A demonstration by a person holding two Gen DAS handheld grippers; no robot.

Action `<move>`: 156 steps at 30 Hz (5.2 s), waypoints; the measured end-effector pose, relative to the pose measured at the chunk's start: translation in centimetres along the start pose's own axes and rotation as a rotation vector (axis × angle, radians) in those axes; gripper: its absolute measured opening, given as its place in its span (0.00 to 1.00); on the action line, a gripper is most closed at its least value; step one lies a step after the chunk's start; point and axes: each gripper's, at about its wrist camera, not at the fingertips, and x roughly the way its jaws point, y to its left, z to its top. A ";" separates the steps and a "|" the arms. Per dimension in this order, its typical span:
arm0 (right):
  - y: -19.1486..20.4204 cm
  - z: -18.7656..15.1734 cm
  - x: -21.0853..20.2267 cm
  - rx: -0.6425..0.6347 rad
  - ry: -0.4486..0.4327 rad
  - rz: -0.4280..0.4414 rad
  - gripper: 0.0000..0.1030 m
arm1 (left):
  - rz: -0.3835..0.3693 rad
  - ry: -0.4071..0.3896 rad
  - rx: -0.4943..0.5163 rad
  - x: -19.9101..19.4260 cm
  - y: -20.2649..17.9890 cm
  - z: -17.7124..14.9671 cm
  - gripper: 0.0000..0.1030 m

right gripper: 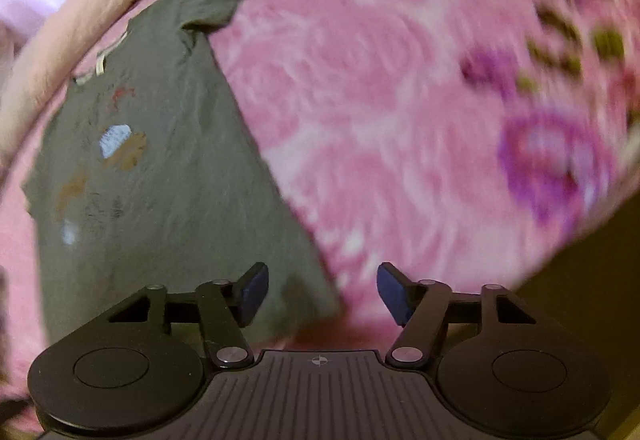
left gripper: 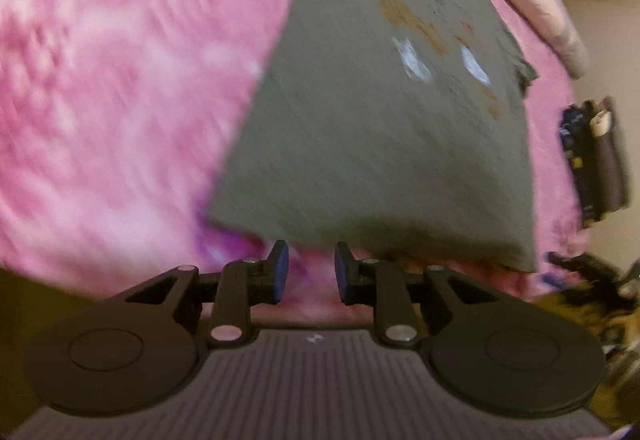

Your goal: Fold clothes

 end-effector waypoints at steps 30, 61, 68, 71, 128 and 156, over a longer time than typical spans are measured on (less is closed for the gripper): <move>9.5 -1.1 1.0 -0.375 -0.035 -0.225 0.09 | 0.041 -0.060 0.158 4.8 -7.2 2.1 0.19; 10.8 -6.2 4.9 -0.591 0.110 -0.287 0.64 | 0.123 0.008 0.292 7.2 -9.6 -1.4 0.21; 14.7 -2.1 4.9 -0.579 -0.101 -0.166 0.64 | 0.200 -0.187 0.192 6.8 -6.8 3.9 0.22; 13.6 -2.6 6.7 -0.541 -0.069 -0.185 0.64 | 0.261 -0.158 0.176 7.3 -5.1 3.4 0.21; 22.9 -4.7 -16.6 -0.578 -0.099 -0.097 0.64 | 0.485 -0.320 0.328 -15.9 -25.6 -1.7 0.41; 18.5 -3.0 -15.3 -0.704 0.085 -0.072 0.64 | 0.579 -0.212 0.242 -11.0 -28.5 -6.0 0.44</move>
